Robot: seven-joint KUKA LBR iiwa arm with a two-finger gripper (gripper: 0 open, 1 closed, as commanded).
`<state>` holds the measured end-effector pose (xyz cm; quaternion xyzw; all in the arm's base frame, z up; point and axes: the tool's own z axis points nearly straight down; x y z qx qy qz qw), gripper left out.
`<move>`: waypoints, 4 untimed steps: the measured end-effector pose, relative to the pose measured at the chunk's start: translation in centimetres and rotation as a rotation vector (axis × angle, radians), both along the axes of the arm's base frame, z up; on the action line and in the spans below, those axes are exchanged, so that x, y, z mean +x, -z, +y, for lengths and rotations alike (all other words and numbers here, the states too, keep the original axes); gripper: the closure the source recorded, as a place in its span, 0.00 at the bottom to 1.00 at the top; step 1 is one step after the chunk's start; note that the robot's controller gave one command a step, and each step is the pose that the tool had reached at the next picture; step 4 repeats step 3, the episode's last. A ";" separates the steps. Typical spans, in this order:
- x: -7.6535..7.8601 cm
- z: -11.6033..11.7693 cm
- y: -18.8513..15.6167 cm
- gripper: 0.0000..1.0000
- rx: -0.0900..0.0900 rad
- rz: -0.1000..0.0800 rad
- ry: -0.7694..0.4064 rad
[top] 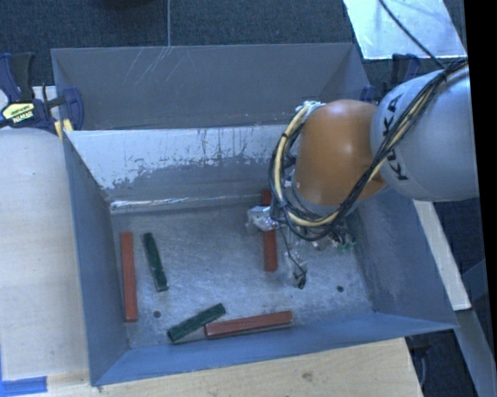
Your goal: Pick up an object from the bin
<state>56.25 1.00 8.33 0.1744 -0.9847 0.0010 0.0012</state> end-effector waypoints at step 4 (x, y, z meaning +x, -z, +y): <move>5.2 1.6 -12.8 1.00 0.002 -0.015 -0.468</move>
Offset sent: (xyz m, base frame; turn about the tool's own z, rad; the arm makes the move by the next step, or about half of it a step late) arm 0.0418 -0.0324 -0.0133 -0.4359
